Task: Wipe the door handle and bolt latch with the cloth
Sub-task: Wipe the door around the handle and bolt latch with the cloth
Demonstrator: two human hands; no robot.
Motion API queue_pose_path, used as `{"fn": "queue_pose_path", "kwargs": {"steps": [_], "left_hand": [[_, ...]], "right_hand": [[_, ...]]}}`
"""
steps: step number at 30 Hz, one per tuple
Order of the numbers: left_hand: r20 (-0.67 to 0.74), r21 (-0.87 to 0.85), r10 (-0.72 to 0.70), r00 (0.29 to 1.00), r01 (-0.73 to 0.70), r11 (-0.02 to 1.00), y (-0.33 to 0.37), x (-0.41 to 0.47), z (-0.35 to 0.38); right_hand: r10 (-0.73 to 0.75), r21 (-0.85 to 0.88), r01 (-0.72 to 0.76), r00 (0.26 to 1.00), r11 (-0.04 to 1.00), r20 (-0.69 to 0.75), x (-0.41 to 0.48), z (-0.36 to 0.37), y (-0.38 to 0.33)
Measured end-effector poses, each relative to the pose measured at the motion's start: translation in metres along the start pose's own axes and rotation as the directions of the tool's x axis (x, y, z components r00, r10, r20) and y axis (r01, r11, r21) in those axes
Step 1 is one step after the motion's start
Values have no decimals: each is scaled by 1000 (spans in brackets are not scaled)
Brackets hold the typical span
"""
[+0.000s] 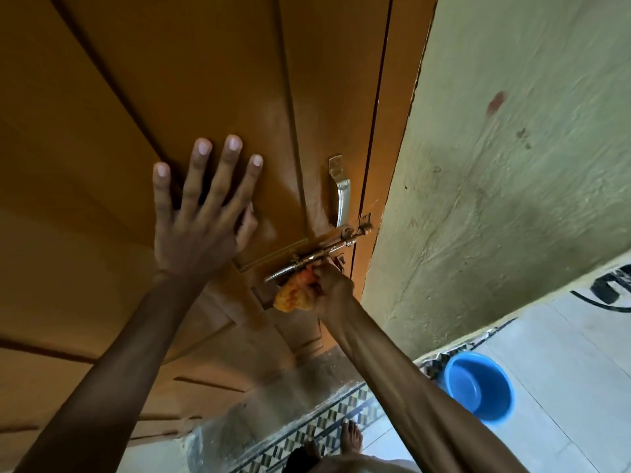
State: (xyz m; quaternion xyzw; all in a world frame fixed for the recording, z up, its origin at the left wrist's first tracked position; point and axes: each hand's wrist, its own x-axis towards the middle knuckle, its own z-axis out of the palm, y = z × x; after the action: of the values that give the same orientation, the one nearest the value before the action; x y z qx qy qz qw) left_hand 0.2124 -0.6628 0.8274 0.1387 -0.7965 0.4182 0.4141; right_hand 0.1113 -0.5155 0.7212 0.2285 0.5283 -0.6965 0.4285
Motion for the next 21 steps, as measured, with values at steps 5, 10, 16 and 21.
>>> {"fn": "queue_pose_path", "kwargs": {"steps": [5,10,16,21], "left_hand": [[-2,6,13,1000,-13,1000,0,1,-1],[35,-31,8,999,-7,999,0,3,-5],[181,-338,-176,968,229,913,20,5,-32],[678,-710,-73,731,678,191,82,-43,-71]], "right_hand": [[-5,-82,0,998,997,-59,3,0,4],[50,-46,-51,999,998,-20,8,-16,4],[36,-110,-19,988,994,152,-3,-71,-17],[95,-299,43,898,953,430,-39,-101,-57]]}}
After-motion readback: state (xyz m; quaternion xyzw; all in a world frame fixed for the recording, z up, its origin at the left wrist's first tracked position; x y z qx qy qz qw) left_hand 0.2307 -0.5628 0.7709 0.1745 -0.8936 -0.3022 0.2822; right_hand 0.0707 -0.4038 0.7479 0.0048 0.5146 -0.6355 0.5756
